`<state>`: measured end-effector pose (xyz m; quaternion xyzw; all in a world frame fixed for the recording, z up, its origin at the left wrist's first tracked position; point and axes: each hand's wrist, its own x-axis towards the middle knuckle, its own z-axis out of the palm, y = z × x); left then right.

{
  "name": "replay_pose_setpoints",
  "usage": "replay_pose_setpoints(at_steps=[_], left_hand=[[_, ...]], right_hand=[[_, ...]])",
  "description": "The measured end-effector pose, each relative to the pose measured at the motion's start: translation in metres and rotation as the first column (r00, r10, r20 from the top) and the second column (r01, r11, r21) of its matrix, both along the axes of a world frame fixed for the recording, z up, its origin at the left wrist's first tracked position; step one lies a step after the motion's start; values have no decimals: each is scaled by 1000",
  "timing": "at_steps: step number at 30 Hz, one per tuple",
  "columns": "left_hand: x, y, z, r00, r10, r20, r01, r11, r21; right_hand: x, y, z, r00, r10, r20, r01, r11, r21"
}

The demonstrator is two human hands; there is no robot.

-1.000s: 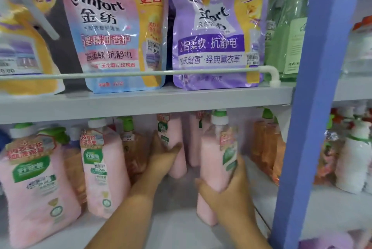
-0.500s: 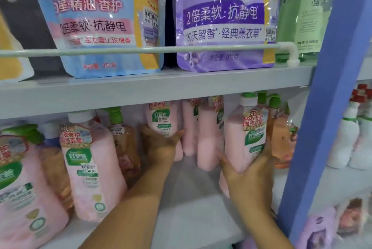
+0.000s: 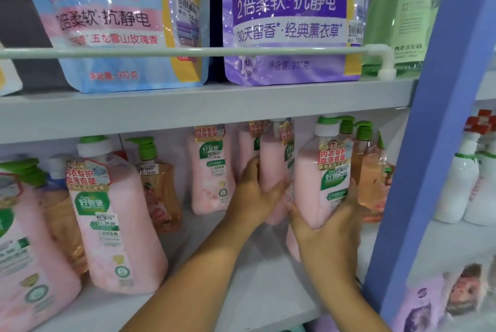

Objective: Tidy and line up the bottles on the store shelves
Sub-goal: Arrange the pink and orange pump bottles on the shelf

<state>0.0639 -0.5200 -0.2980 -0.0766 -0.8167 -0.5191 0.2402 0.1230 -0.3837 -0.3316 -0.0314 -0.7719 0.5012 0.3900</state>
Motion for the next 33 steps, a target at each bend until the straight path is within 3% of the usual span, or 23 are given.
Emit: replay_pose_setpoints(at_steps=[2, 4, 7, 13, 15, 16, 18, 20, 23, 26, 33], left_hand=[[-7, 1, -4, 996, -3, 94, 10, 997, -77], [-13, -5, -5, 991, -9, 135, 16, 999, -45], [-21, -23, -9, 961, -186, 207, 165, 980, 112], [-16, -30, -14, 891, -408, 200, 387, 912, 137], [-14, -28, -13, 913, -374, 164, 368, 928, 65], [-15, -28, -11, 954, -280, 108, 278, 960, 36], [-14, -26, -2, 999, 6, -54, -1, 995, 96], [-15, -21, 5, 985, 135, -105, -113, 974, 198], [-28, -12, 15, 996, 83, 43, -91, 970, 225], [-52, -11, 26, 951, 104, 290, -211, 906, 368], [-49, -8, 10, 970, 177, 167, -206, 963, 174]], right_hand=[[-2, 1, -1, 1000, 1, 0, -1, 1000, 0], [-3, 2, -1, 1000, 15, -11, -15, 1000, -3], [-1, 1, 1, 1000, 19, -20, -19, 1000, 10], [-3, 1, 1, 1000, 9, -7, -9, 999, 31], [-4, 2, 0, 1000, 16, -19, -16, 1000, 16], [-3, 2, -1, 999, 20, -26, -20, 1000, 6], [-3, 3, 0, 999, 33, -34, -33, 999, -6], [-2, 3, 1, 999, 35, -34, -35, 999, -10], [0, 2, 3, 999, 36, -24, -36, 999, -13], [1, 2, 3, 999, 35, -29, -35, 999, -7], [-2, 2, 2, 998, 47, -38, -47, 999, -8]])
